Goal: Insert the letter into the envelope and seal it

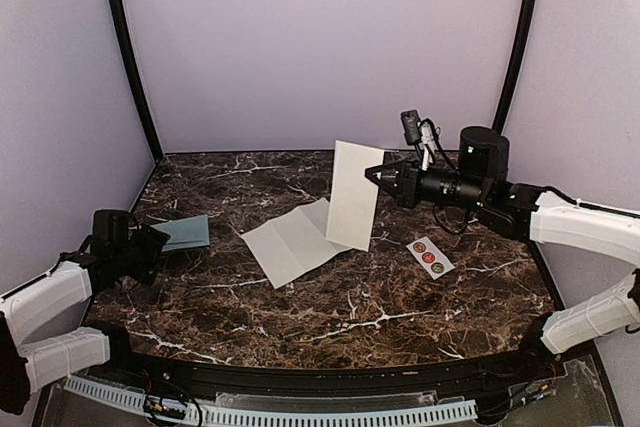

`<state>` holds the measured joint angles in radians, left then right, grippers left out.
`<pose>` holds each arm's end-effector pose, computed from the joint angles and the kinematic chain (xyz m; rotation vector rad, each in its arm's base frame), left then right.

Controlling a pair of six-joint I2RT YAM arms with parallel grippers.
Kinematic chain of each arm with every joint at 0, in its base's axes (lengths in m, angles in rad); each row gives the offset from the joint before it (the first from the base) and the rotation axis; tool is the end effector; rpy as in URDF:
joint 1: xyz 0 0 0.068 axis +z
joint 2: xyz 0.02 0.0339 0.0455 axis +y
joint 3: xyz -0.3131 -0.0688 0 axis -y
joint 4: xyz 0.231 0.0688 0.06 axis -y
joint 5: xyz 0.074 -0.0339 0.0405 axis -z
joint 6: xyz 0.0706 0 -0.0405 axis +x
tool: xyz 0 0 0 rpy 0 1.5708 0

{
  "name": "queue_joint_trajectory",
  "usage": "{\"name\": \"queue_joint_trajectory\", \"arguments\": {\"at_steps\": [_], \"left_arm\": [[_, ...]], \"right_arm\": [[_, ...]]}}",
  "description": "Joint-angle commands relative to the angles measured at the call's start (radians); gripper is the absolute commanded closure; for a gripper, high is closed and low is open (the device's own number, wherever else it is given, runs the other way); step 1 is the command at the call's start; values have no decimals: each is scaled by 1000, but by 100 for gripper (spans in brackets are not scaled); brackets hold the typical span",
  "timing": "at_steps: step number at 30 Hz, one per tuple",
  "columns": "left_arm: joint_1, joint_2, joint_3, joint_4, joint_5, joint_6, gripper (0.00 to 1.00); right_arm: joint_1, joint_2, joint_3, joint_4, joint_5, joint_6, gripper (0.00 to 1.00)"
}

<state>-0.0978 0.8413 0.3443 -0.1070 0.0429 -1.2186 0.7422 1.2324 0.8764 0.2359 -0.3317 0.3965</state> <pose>0.1609 -0.0188 0.2074 -1.1935 1.9503 -0.7730 0.2006 0.2151 0.3677 -0.5718 1.7243 1.1122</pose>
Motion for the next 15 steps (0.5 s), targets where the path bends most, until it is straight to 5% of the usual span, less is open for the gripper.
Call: {"name": "queue_joint_trajectory", "arguments": {"at_steps": [1, 15], "left_arm": [[80, 43, -33, 30, 18, 10, 18], [164, 253, -29, 208, 84, 102, 46]], "right_arm": [[-8, -13, -10, 40, 4, -7, 100], [-7, 19, 3, 44, -2, 4, 100]]}}
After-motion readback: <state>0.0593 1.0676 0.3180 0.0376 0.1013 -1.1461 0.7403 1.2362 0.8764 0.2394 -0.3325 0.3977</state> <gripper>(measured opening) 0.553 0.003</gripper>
